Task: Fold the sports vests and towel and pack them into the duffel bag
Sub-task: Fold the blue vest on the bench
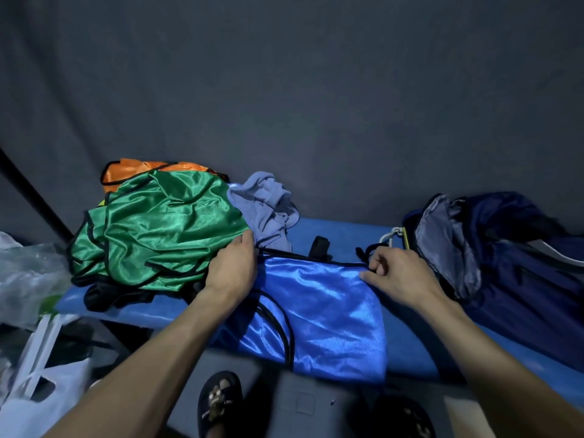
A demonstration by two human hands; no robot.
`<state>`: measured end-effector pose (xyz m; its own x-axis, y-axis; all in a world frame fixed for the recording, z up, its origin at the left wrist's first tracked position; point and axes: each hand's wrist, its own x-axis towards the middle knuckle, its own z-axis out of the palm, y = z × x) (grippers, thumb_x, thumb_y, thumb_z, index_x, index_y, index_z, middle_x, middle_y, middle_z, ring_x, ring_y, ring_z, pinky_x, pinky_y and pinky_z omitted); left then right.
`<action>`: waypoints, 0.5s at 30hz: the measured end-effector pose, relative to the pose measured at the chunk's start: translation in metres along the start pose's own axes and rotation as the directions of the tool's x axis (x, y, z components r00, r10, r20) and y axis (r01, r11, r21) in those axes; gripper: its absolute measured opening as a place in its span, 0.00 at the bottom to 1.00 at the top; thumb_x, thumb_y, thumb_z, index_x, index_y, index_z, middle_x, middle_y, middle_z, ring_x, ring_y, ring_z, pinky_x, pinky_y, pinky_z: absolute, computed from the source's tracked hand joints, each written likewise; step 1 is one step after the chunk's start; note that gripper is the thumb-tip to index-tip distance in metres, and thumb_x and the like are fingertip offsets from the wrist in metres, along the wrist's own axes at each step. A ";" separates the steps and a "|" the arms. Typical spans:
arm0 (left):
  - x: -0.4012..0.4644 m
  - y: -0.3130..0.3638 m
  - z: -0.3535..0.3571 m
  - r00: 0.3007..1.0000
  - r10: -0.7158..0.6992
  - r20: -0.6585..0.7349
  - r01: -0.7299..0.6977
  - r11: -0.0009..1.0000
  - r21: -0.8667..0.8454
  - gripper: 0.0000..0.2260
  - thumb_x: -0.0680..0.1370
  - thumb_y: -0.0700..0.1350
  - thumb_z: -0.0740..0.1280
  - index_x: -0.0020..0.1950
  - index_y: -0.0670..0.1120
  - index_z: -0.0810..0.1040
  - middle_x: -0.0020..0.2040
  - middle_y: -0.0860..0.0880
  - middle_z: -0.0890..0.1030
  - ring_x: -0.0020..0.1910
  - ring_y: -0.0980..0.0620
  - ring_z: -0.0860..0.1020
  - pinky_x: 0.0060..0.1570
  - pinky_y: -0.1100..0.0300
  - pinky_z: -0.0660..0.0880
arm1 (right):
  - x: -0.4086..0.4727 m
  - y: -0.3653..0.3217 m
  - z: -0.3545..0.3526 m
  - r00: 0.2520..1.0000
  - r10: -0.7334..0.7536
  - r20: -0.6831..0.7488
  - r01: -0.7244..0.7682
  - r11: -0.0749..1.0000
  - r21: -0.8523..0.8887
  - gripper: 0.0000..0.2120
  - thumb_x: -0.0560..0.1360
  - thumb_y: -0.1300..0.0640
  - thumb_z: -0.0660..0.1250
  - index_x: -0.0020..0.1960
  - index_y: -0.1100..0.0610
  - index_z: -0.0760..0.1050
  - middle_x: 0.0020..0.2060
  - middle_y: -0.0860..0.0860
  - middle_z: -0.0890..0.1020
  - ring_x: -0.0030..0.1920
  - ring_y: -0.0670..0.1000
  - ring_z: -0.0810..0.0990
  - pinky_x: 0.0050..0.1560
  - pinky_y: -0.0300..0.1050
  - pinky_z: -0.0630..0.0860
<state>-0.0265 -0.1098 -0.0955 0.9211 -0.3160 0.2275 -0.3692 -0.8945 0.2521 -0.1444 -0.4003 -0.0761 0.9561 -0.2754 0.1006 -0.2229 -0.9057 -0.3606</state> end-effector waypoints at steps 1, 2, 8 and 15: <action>0.000 0.002 0.001 1.000 0.006 -0.005 -0.006 1.000 0.019 0.07 0.84 0.43 0.59 0.51 0.47 0.60 0.50 0.41 0.78 0.44 0.35 0.79 0.38 0.48 0.67 | -0.002 0.003 0.001 1.000 0.012 -0.005 -0.012 1.000 0.004 0.13 0.72 0.45 0.75 0.39 0.48 0.72 0.34 0.44 0.80 0.37 0.48 0.78 0.40 0.51 0.78; -0.001 0.004 0.001 1.000 0.006 -0.004 -0.006 1.000 0.030 0.07 0.84 0.42 0.59 0.50 0.47 0.61 0.49 0.41 0.78 0.43 0.36 0.78 0.37 0.48 0.67 | -0.003 0.004 0.004 1.000 0.013 -0.020 -0.013 1.000 0.009 0.12 0.72 0.46 0.75 0.40 0.48 0.73 0.34 0.44 0.80 0.37 0.47 0.78 0.40 0.50 0.78; 0.006 -0.005 0.006 0.996 -0.084 0.001 0.084 0.992 -0.099 0.05 0.83 0.42 0.58 0.49 0.43 0.65 0.47 0.36 0.80 0.39 0.36 0.75 0.38 0.48 0.67 | 0.000 0.000 0.013 0.997 -0.009 -0.071 0.014 0.997 0.075 0.06 0.76 0.47 0.72 0.46 0.47 0.77 0.35 0.43 0.80 0.38 0.47 0.78 0.39 0.49 0.77; 0.019 -0.003 0.011 0.986 -0.151 0.064 0.153 0.988 -0.023 0.02 0.81 0.38 0.59 0.50 0.42 0.66 0.54 0.35 0.81 0.52 0.33 0.80 0.46 0.45 0.72 | 0.023 0.006 0.023 0.987 0.116 0.113 -0.135 0.975 0.176 0.14 0.79 0.60 0.66 0.35 0.49 0.75 0.36 0.44 0.81 0.41 0.48 0.79 0.40 0.44 0.74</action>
<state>-0.0062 -0.1167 -0.1026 0.9723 -0.1965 0.1264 -0.2266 -0.9249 0.3052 -0.1197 -0.4042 -0.0972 0.9391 -0.3403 -0.0474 -0.3126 -0.7892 -0.5287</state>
